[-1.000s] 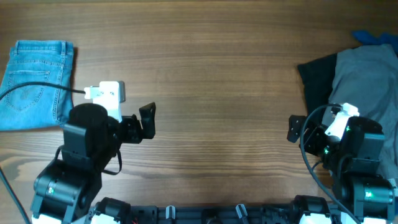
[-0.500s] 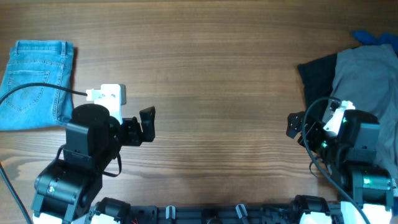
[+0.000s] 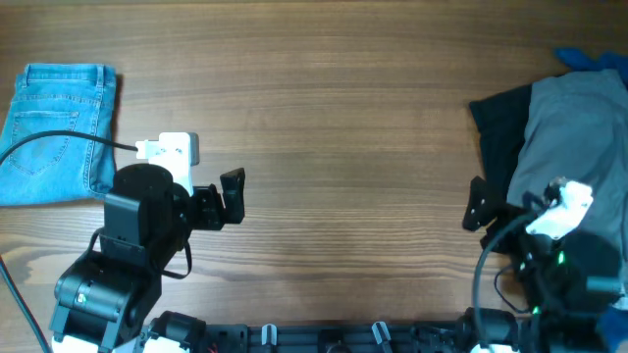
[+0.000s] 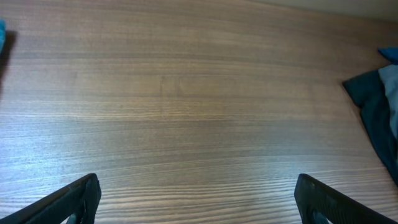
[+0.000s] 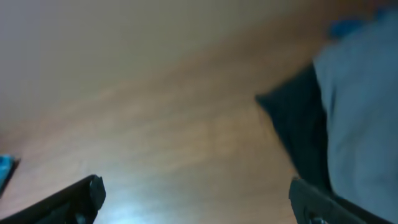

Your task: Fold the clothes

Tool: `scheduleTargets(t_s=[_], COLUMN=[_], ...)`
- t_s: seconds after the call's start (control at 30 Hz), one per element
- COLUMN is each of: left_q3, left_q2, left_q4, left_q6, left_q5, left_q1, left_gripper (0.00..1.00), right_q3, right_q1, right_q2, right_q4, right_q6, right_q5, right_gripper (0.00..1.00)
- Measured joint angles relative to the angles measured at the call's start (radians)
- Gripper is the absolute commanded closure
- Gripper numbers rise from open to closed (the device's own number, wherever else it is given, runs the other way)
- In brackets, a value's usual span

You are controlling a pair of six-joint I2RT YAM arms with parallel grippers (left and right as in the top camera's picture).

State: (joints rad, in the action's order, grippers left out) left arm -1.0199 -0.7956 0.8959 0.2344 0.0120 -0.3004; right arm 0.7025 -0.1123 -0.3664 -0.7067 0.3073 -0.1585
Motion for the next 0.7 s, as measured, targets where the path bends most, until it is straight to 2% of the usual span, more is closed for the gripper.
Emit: scheduleTargets(t_s=[0.13, 0.3, 0.5, 0.7], left_q3=[0.002, 0.002, 0.002, 0.002], left_q2=[-0.001, -0.005, -0.005, -0.005], left_q4=[0.002, 0.001, 0.001, 0.001], left_q6=[0.000, 0.000, 0.000, 0.000], left_q5=[0.003, 0.003, 0.003, 0.006], left_q1=[0.000, 0.000, 0.000, 0.000], left_gripper=[0.00, 0.00, 0.00, 0.00], right_q3=[-0.167, -0.338, -0.465, -0.605], right_q1=[0.041, 0.081, 0.123, 0.161], right_q2=[0.171, 0.331, 0.347, 0.350], right_q4=[0.135, 0.291, 0.597, 0.787], right_q6=[-0.086, -0.121, -0.177, -0.261], right_q5=[-0.036, -0.048, -0.042, -0.021], right_gripper=[0.00, 0.00, 0.00, 0.00])
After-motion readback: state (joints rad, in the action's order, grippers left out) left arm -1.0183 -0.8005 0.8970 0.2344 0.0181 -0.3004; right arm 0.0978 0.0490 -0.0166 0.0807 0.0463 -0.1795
